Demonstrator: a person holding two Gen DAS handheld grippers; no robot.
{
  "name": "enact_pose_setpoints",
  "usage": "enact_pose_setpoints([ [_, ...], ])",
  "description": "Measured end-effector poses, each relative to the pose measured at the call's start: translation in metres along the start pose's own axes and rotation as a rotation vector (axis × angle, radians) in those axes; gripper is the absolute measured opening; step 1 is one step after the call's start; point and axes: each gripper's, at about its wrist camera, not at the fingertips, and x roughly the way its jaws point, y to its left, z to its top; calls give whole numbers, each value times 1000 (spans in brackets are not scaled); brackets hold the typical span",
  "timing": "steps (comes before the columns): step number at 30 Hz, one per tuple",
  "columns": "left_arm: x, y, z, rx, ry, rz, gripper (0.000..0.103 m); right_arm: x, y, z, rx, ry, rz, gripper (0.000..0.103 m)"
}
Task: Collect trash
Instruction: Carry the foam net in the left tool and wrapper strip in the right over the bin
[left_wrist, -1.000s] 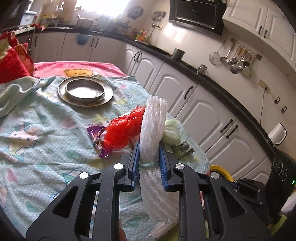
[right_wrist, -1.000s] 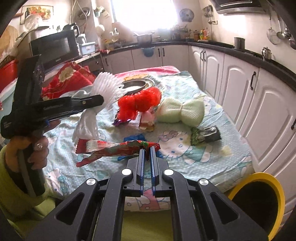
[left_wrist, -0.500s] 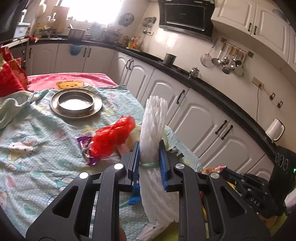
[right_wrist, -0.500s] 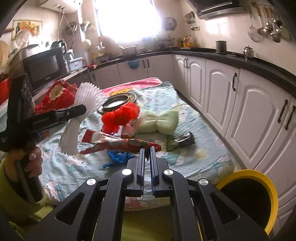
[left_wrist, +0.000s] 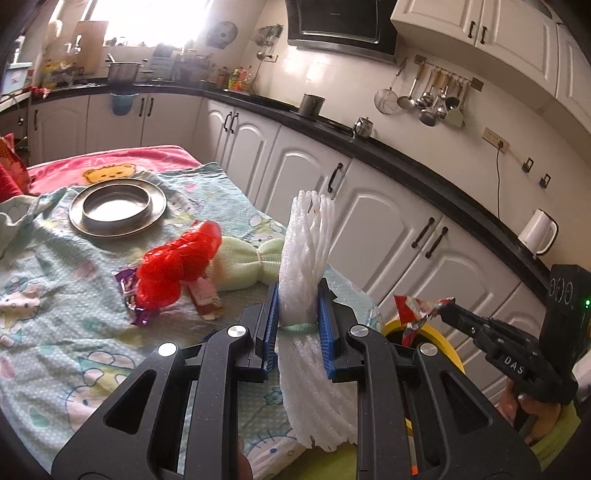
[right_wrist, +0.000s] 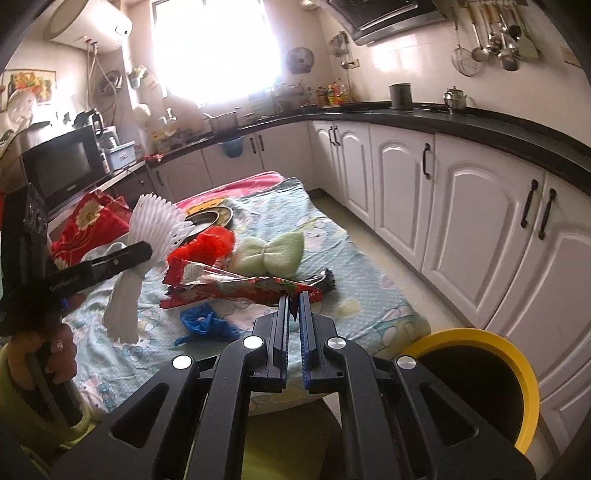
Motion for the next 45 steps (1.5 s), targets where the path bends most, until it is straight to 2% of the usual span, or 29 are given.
enact_pose_setpoints([
  [12,17,-31,-7,68,36,-40,14,-14,-28,-5,46,-27,-66,6],
  [23,32,-64,-11,134,54,-88,14,-29,-69,-15,123,-40,-139,6],
  [45,65,-132,-38,265,114,-180,14,-58,-136,-53,220,-43,-283,6],
])
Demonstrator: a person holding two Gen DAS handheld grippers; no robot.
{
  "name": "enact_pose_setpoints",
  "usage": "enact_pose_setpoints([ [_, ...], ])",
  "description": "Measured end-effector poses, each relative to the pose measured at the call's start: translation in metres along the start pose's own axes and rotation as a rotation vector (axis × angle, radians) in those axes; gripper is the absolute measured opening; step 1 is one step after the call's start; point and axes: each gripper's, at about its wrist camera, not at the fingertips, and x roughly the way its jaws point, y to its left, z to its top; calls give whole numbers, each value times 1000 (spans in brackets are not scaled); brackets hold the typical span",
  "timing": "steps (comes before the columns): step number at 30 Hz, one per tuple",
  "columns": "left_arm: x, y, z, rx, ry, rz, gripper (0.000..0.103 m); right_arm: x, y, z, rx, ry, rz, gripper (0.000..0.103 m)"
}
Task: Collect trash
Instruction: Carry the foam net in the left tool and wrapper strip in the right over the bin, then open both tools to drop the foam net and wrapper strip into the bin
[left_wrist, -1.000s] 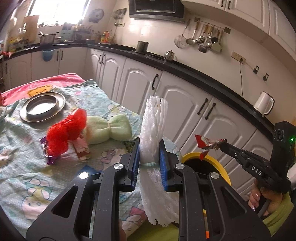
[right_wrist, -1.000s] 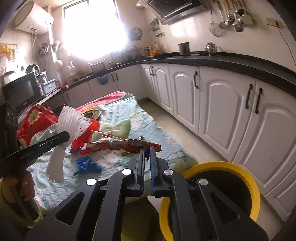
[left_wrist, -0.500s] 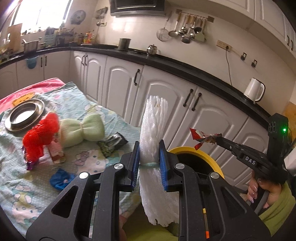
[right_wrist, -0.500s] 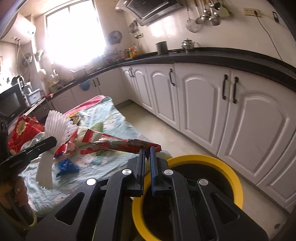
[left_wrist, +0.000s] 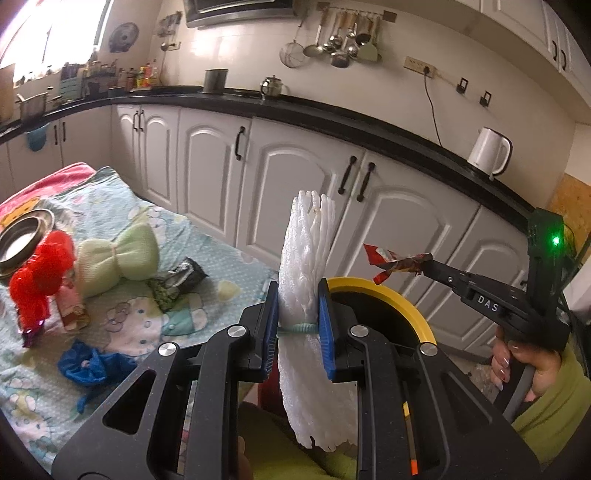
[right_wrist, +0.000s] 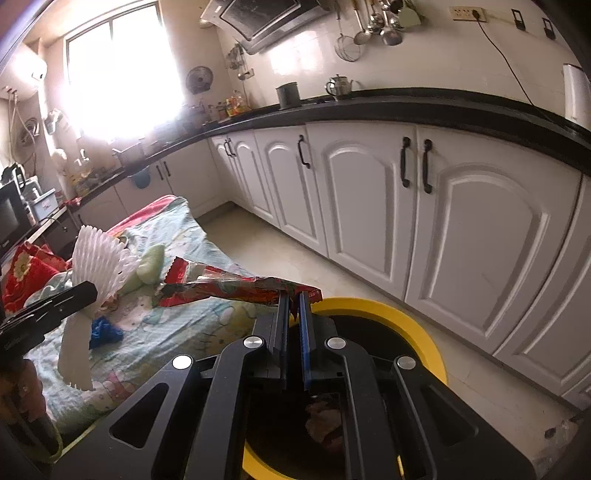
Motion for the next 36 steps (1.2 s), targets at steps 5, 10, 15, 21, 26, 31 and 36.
enact_pose_setpoints([
  [5,11,-13,-5,26,21,-26,14,3,-14,-7,20,11,-23,6],
  [10,26,-26,-9,45,44,-54,14,2,-28,-15,38,19,-46,6],
  [15,40,-41,-13,78,63,-73,14,4,-42,-24,57,34,-72,6],
  [21,57,-56,-17,113,89,-89,14,9,-54,-34,72,58,-105,6],
  [26,69,-61,-18,121,110,-95,14,12,-61,-39,78,77,-116,6],
  [31,80,-63,-20,117,131,-98,15,17,-64,-45,77,103,-122,6],
  [36,85,-65,-21,123,142,-105,15,20,-66,-48,85,119,-120,6],
])
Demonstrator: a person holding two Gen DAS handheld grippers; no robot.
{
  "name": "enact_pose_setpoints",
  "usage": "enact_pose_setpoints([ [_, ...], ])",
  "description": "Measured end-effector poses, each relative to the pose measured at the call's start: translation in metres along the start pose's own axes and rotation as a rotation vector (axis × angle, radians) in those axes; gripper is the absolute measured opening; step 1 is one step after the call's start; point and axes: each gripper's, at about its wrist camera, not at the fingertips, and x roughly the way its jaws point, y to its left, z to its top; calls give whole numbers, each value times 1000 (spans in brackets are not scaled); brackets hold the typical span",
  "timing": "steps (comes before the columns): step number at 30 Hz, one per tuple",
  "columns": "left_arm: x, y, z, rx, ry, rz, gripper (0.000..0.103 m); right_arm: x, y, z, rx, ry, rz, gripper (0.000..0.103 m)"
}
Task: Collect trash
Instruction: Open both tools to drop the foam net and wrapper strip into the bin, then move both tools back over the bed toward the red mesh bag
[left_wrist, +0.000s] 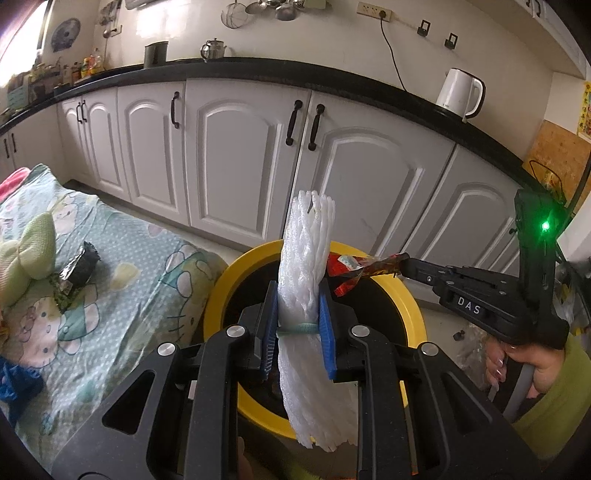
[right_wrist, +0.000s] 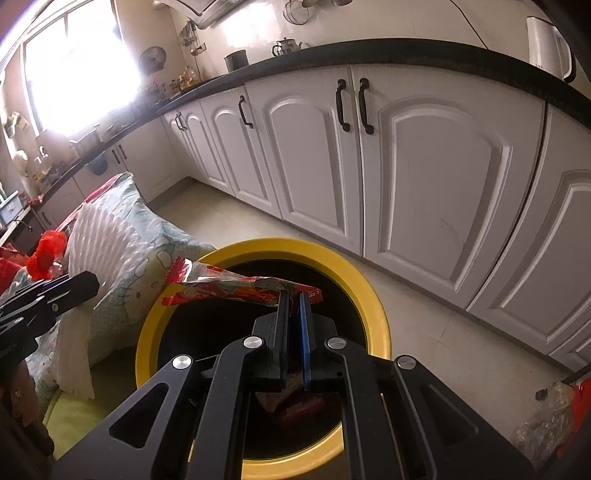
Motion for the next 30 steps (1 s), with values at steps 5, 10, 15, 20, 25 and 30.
enact_pose_setpoints([
  [5,3,0,0,-1,5,-8,15,3,-3,-2,11,18,6,9],
  [10,2,2,0,-12,4,-6,33,6,-2,-2,13,34,14,15],
  [15,0,8,0,-46,2,-5,45,4,-4,-1,24,29,8,26],
  [20,-8,16,0,-75,-17,9,62,1,-4,1,36,15,5,36],
  [25,-18,24,1,-101,-44,38,80,-6,2,3,35,-14,22,50],
  [30,-29,28,2,-106,-69,64,87,-13,9,9,27,-48,30,56],
])
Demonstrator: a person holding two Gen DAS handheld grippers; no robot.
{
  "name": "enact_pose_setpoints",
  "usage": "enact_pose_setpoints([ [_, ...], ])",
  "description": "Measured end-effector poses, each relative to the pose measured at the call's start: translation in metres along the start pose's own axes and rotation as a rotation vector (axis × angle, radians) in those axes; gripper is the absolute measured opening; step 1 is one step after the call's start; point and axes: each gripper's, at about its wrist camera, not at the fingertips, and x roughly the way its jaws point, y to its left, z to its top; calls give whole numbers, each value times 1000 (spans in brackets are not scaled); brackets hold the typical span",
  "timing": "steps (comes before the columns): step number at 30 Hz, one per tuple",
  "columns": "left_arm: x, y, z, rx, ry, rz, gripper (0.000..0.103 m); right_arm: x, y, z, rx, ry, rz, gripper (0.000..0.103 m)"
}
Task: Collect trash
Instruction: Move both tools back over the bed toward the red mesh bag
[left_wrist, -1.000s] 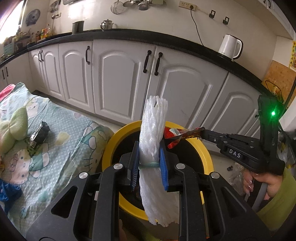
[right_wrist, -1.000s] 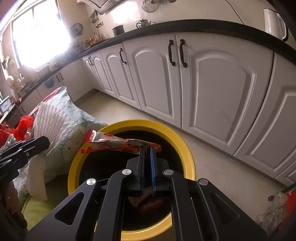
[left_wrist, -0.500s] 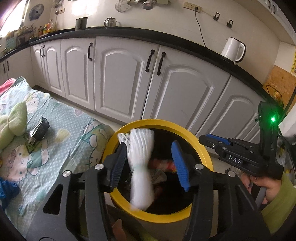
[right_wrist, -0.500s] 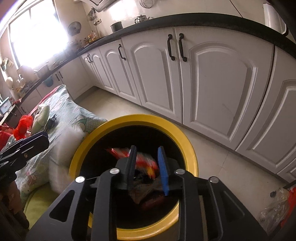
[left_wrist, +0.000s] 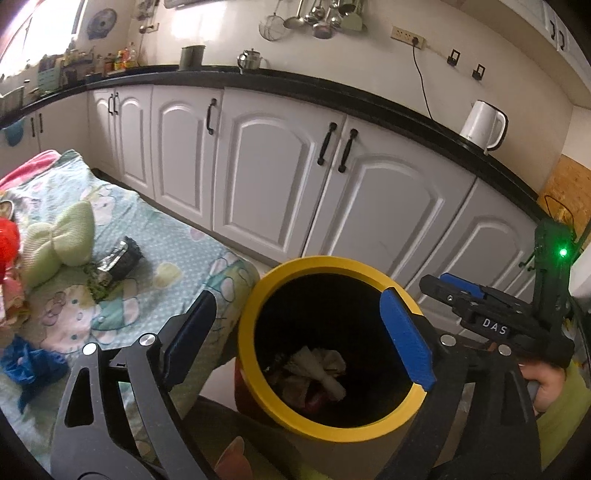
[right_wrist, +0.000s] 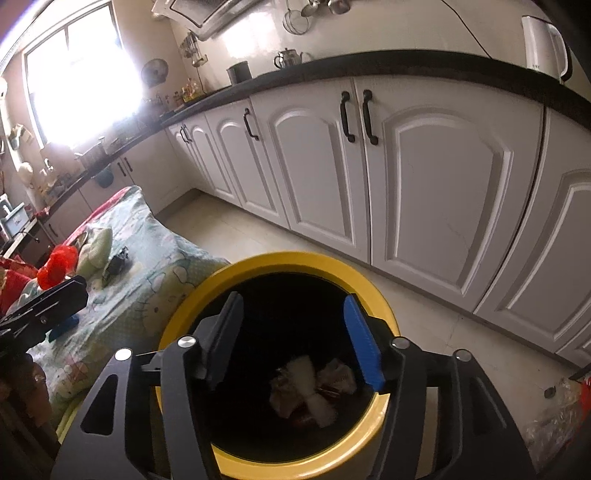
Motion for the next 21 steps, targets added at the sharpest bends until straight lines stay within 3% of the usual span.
enact_pose_setpoints([
  [1,-3,1,0,0,-7,4,91,-1,1,1,-2,-4,1,56],
  [21,-56,43,4,-59,-115,142,92,-19,61,13,-112,-40,88,63],
])
